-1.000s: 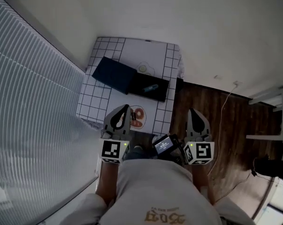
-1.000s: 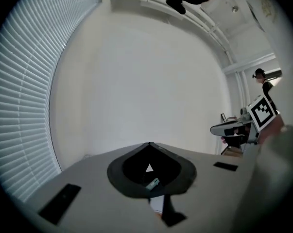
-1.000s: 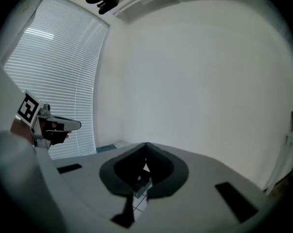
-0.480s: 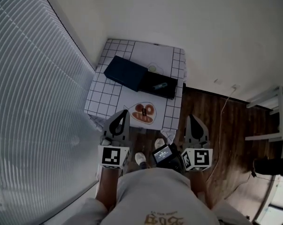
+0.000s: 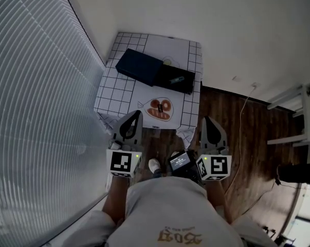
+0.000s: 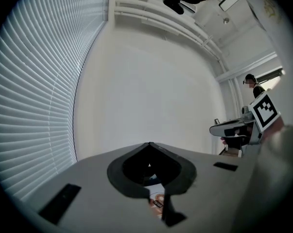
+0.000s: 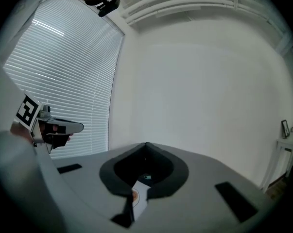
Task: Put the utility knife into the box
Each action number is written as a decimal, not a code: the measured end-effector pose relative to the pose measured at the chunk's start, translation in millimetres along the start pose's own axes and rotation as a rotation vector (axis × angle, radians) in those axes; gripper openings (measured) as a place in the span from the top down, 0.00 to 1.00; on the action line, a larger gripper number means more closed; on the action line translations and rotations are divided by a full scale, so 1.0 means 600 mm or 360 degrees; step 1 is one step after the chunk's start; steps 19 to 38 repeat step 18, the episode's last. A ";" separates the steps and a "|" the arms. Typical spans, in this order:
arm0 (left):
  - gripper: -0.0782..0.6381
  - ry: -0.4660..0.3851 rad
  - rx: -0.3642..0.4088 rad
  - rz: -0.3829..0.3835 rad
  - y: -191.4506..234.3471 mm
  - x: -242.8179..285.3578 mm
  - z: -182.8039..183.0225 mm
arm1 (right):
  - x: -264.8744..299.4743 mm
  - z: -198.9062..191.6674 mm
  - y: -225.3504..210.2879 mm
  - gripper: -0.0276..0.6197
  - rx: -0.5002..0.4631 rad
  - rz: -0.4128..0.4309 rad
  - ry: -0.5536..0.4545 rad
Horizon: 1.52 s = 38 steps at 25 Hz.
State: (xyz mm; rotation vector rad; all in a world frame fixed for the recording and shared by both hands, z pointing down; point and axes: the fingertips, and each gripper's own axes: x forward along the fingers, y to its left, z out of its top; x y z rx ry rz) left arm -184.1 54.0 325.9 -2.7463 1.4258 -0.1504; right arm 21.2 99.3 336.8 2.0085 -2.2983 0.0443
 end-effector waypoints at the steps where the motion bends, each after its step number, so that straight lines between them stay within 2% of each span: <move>1: 0.88 0.0003 0.0004 -0.0001 -0.001 0.001 0.003 | 0.000 0.002 -0.001 0.95 0.0002 0.0000 -0.0004; 7: 0.88 0.0008 0.0013 -0.0014 -0.002 0.011 0.017 | 0.008 0.017 -0.013 0.95 -0.0001 -0.0008 -0.0011; 18: 0.88 0.0070 -0.0029 -0.0035 0.000 0.029 -0.010 | 0.018 0.006 -0.012 0.95 -0.0038 0.0019 0.0003; 38: 0.88 0.0070 -0.0029 -0.0035 0.000 0.029 -0.010 | 0.018 0.006 -0.012 0.95 -0.0038 0.0019 0.0003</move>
